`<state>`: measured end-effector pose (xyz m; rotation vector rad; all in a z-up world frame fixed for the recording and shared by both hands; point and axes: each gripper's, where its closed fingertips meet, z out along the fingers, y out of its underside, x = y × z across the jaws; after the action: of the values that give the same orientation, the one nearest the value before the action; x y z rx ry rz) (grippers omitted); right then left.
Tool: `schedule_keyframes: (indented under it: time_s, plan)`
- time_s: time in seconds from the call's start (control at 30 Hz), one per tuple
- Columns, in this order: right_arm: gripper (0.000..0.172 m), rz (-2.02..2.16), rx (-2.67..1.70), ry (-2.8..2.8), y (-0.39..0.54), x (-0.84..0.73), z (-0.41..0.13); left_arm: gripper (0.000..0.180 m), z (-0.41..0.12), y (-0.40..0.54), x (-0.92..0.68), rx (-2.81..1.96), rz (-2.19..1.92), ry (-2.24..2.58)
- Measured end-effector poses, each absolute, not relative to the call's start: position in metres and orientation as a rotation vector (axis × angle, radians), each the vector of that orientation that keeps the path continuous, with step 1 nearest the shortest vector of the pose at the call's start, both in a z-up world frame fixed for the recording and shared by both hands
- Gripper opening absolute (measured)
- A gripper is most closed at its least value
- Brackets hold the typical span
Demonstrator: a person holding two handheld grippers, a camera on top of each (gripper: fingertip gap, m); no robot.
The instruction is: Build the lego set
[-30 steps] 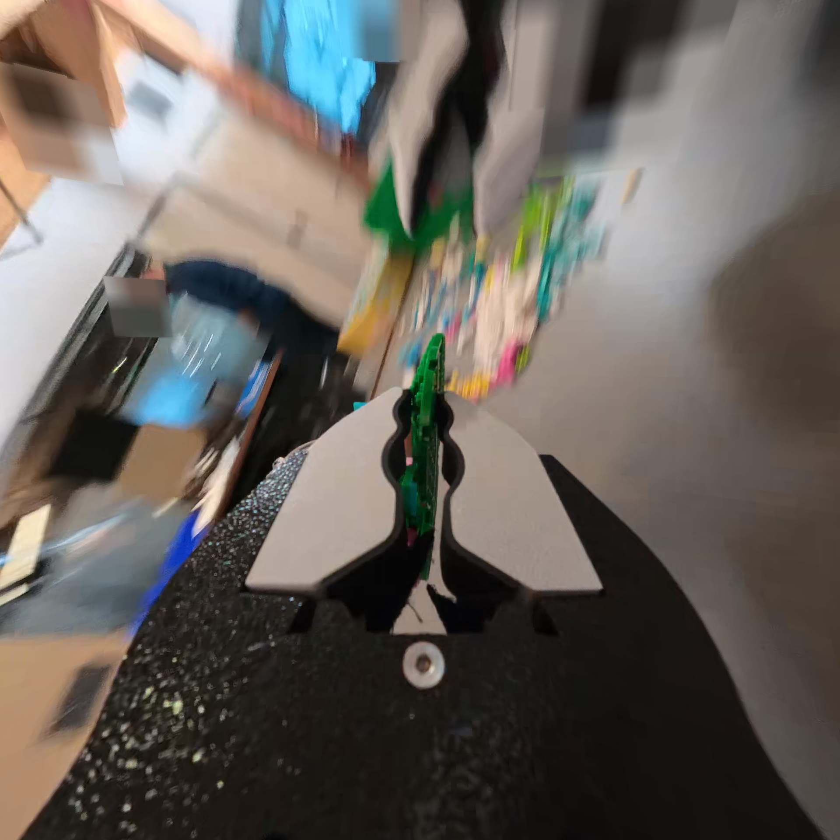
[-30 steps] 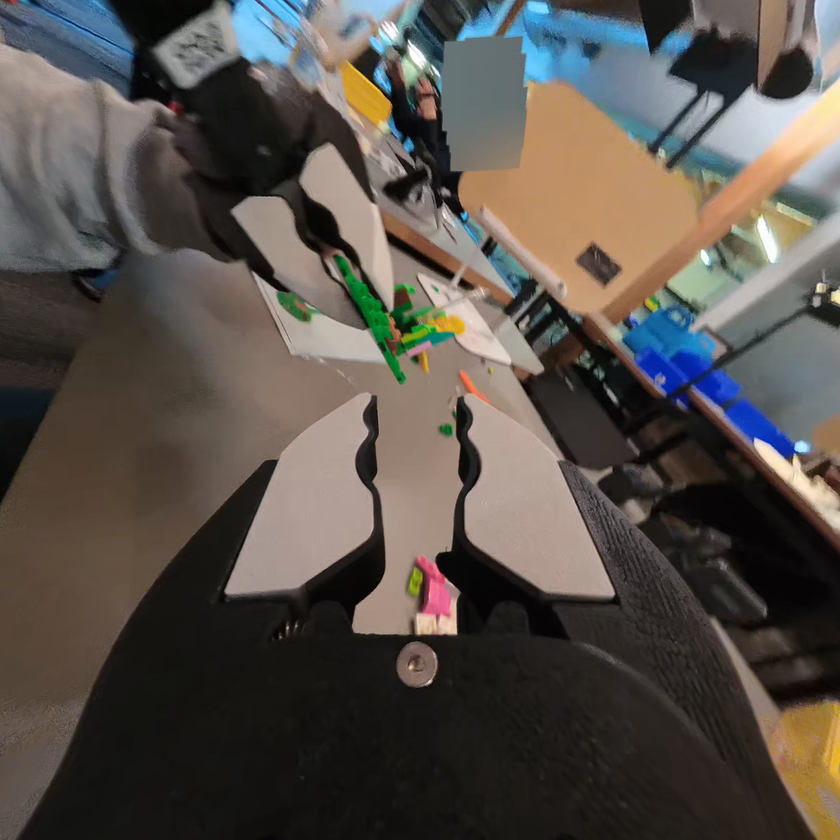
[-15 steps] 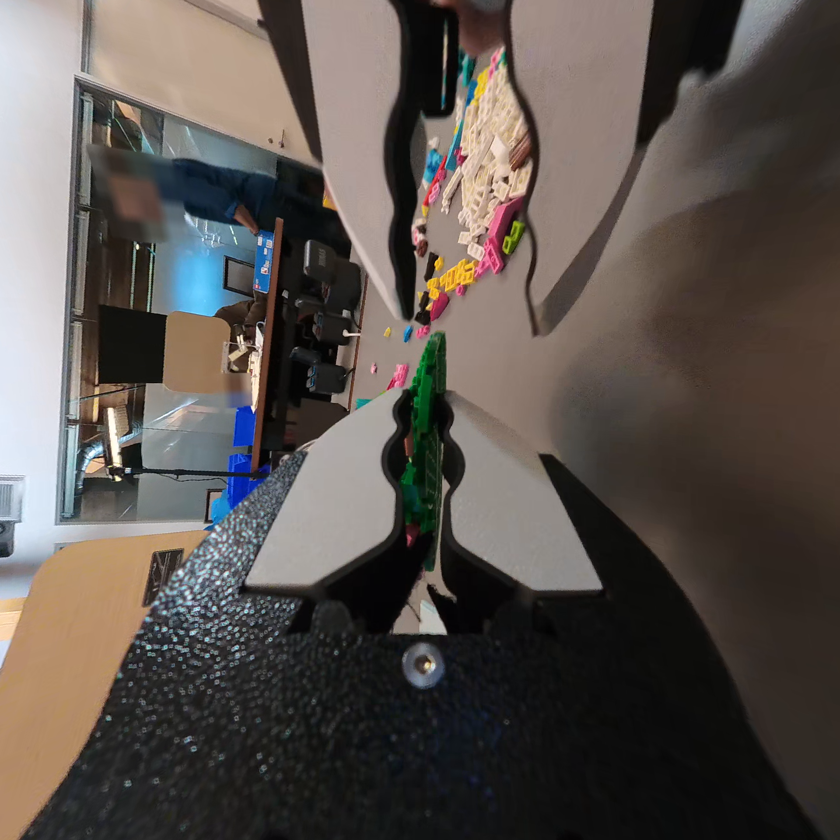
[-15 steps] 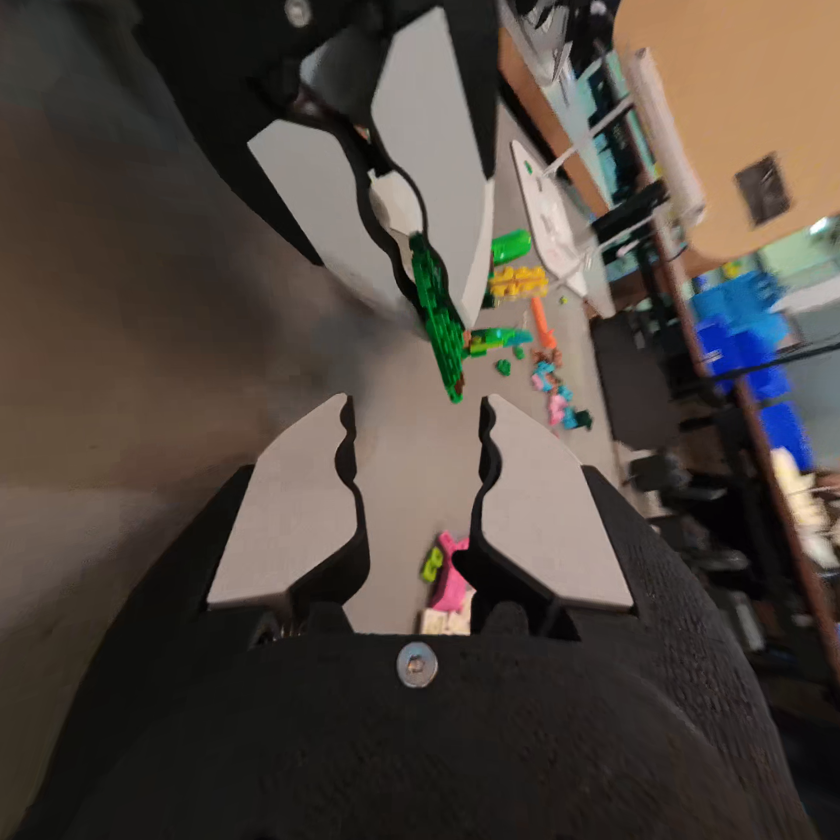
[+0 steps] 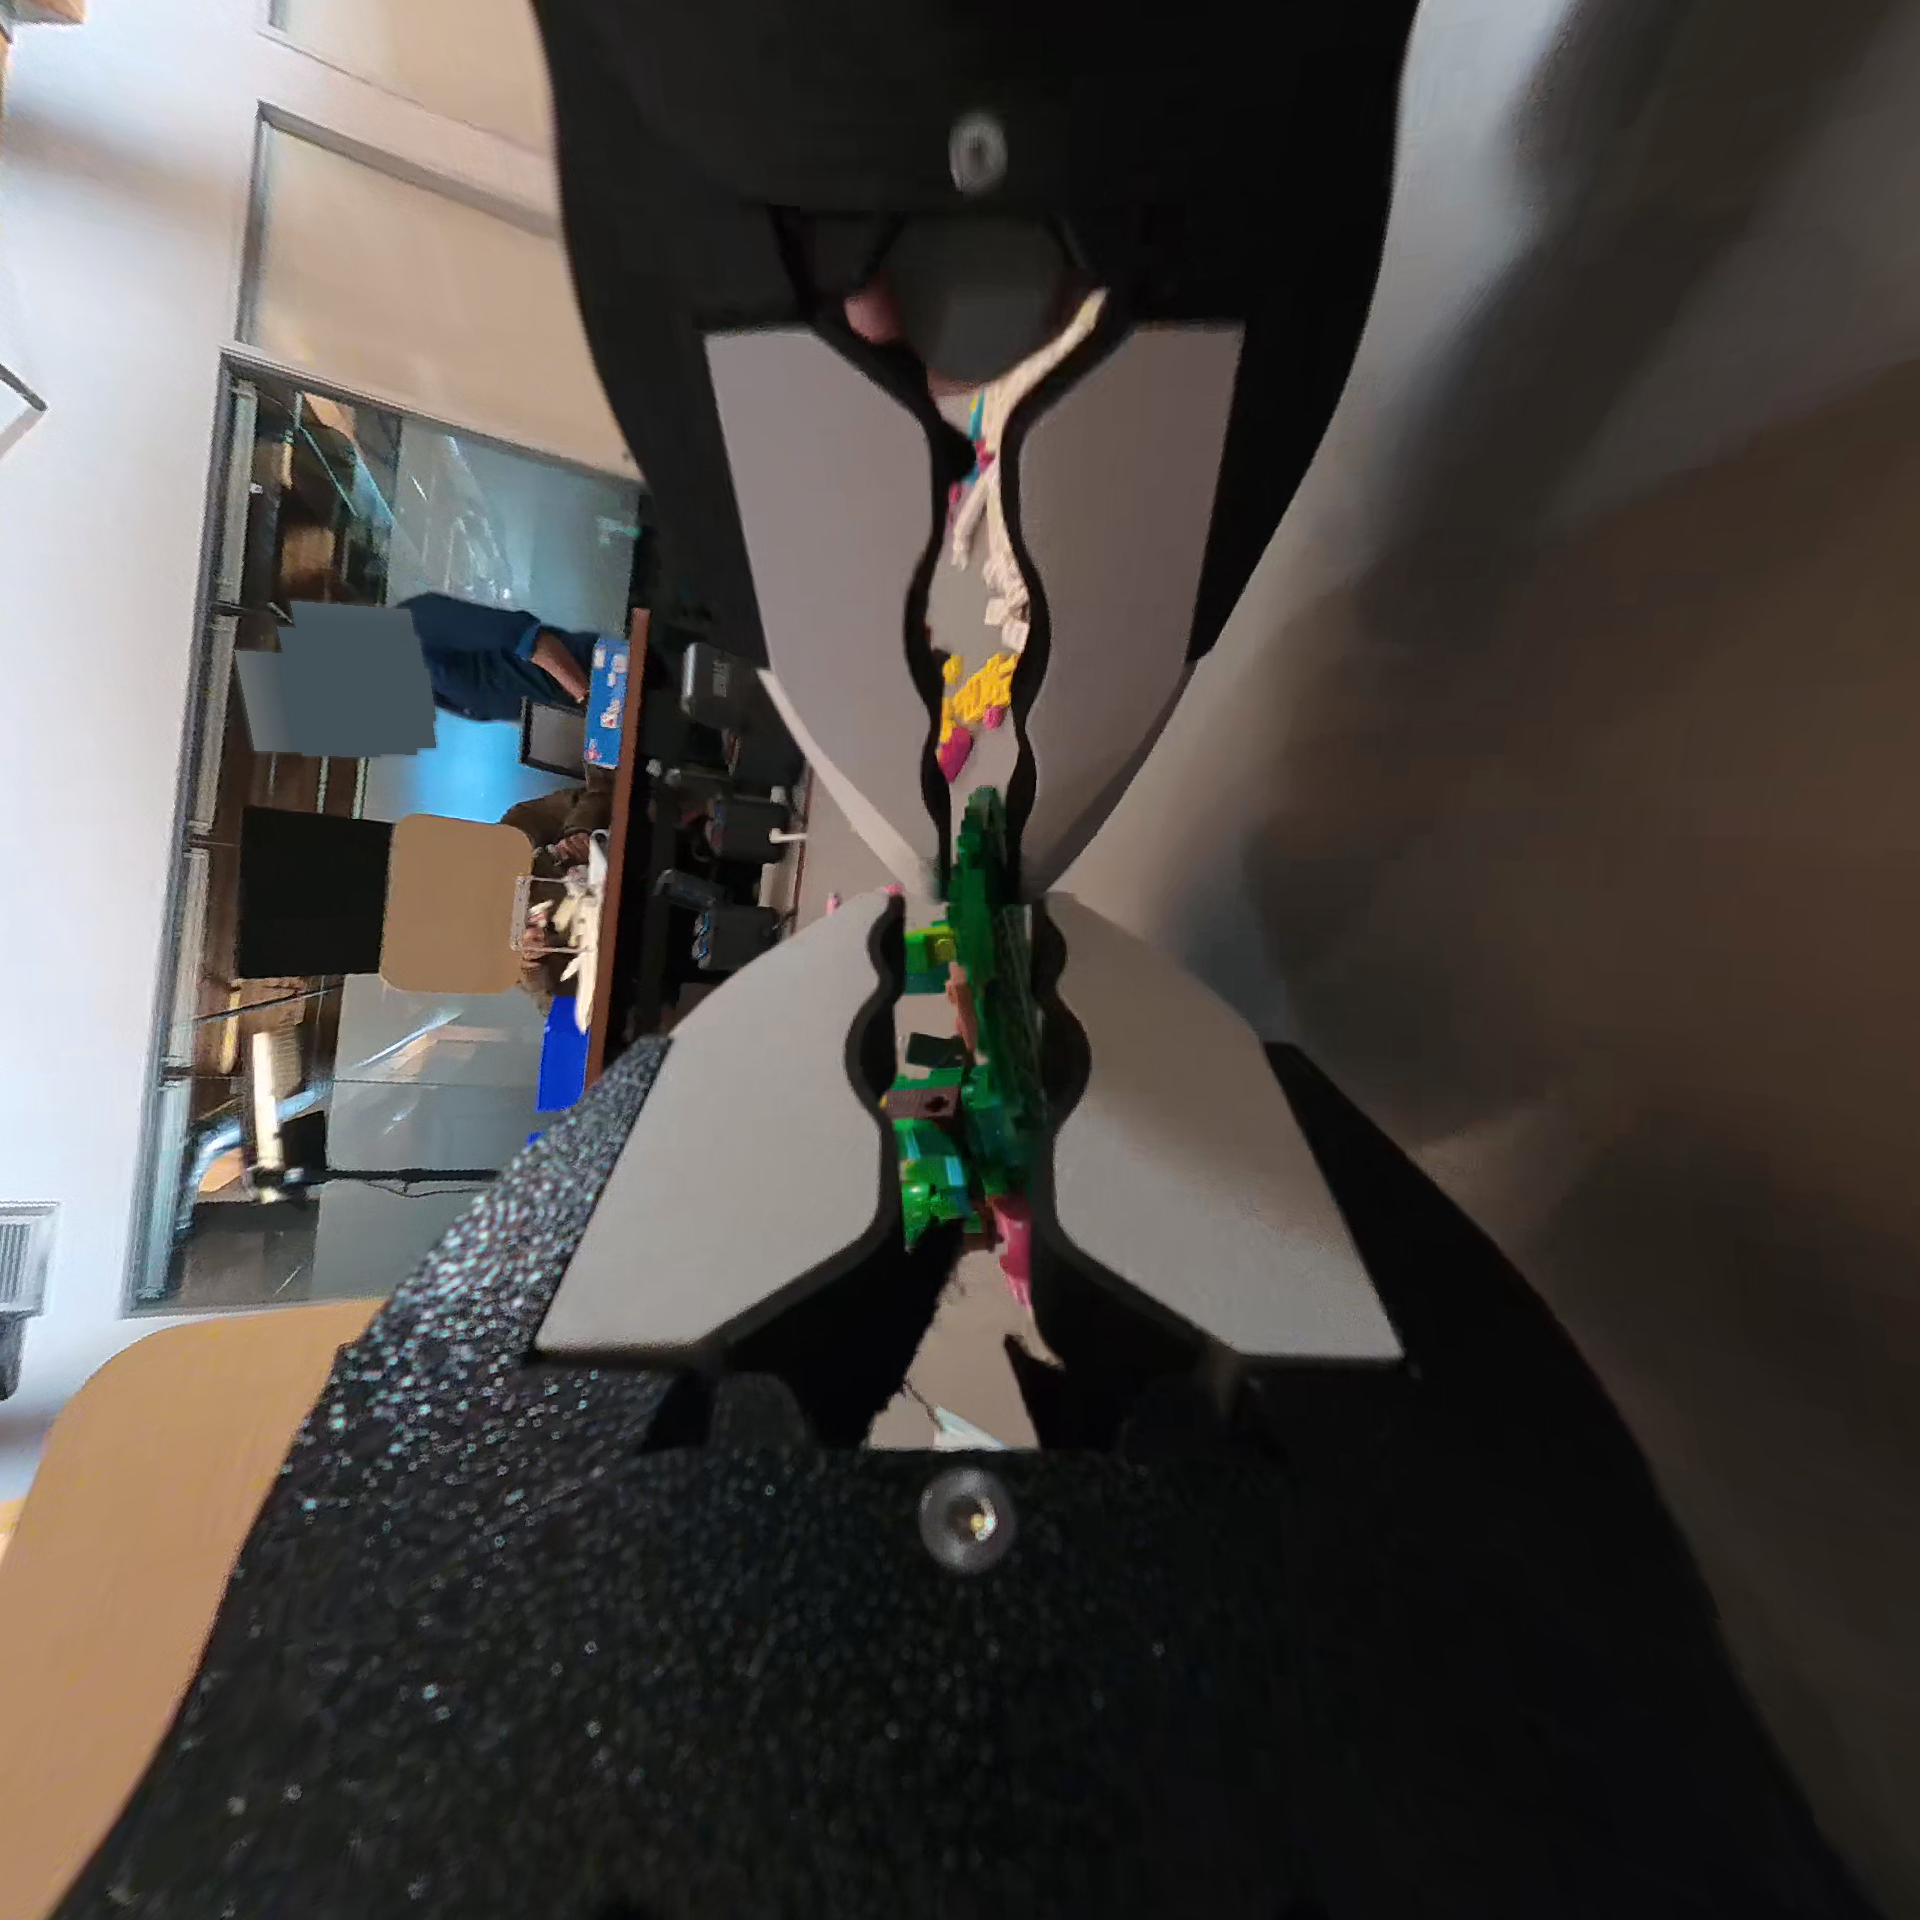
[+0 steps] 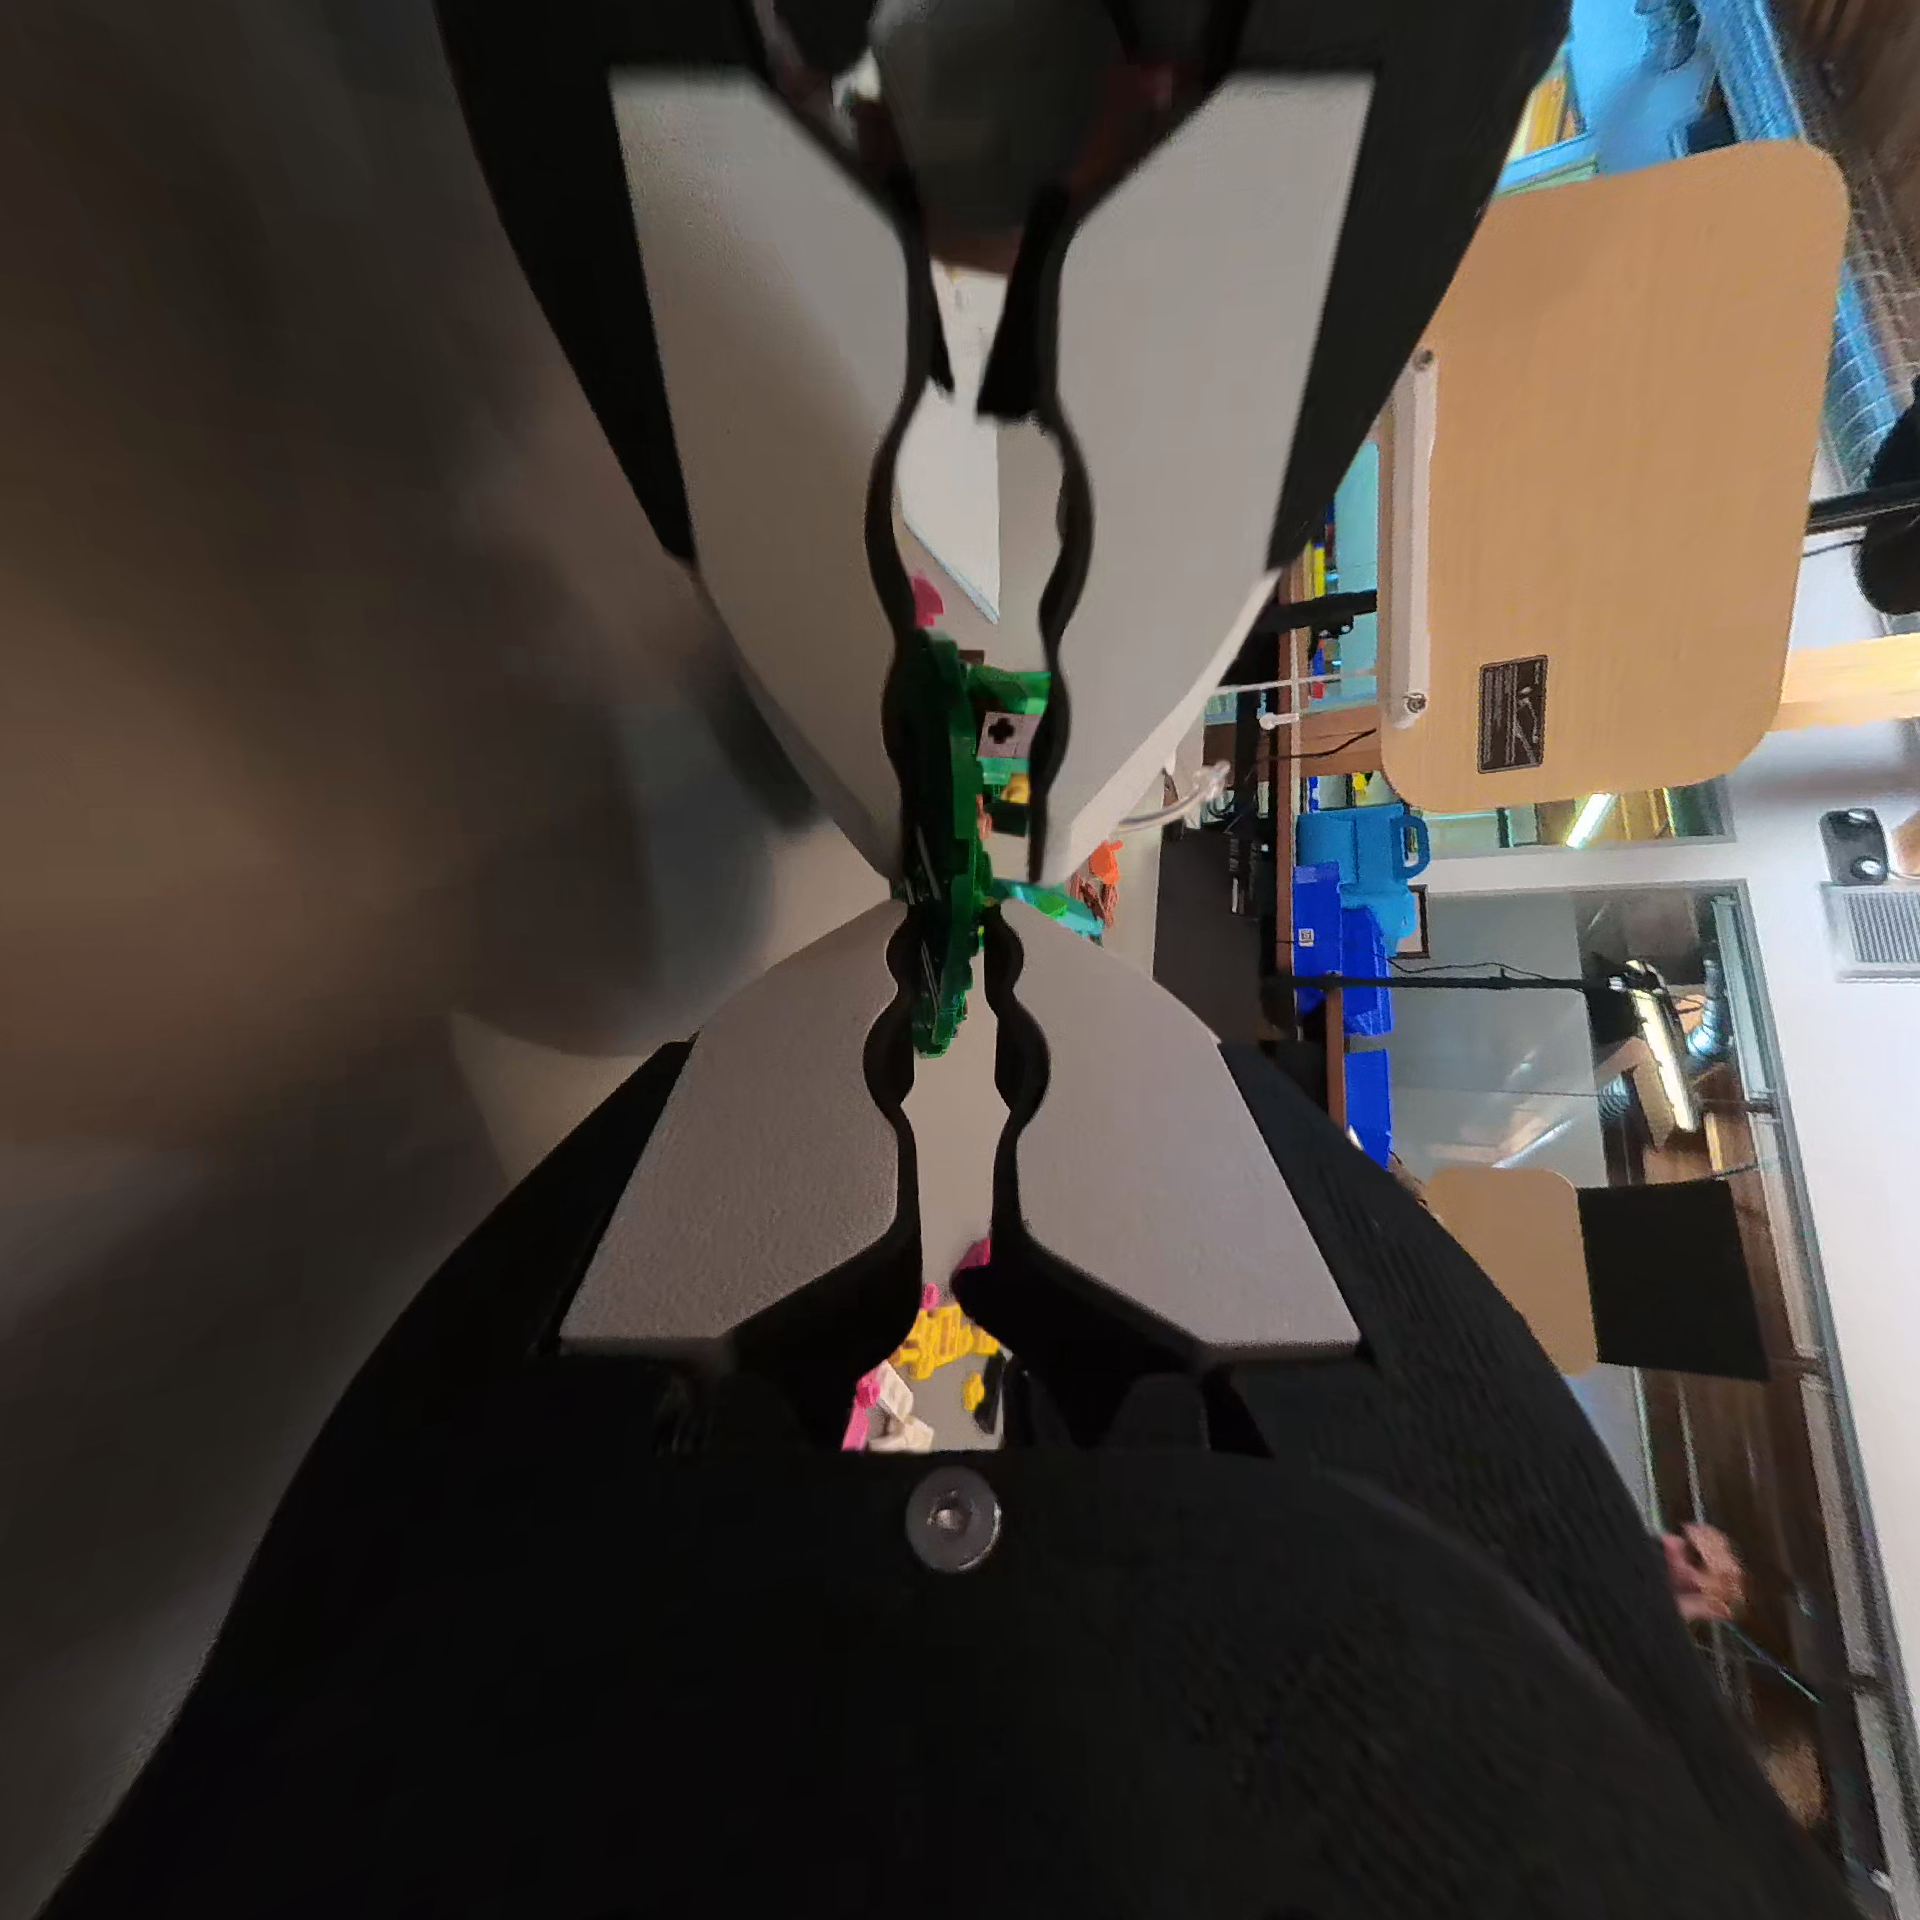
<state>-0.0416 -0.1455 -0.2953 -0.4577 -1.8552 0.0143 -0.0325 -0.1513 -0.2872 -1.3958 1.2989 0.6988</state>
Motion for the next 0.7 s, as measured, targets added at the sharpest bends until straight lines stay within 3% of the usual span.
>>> schedule_keyframes:
  time_s: [0.17, 0.57, 0.7]
  plan:
    - [0.009, -0.028, -0.399, -1.857, -0.137, -0.041, -0.298, 0.043, -0.280, -0.175, -0.028, -1.439, 0.556, 1.244]
    - [0.011, -0.222, -0.105, -1.912, -0.129, -0.036, -0.314, 0.036, -0.272, -0.189, -0.039, -1.501, 0.345, 0.993]
    - [0.023, -0.197, -0.090, -2.046, -0.129, -0.028, -0.328, 0.036, -0.268, -0.191, -0.040, -1.527, 0.234, 0.930]
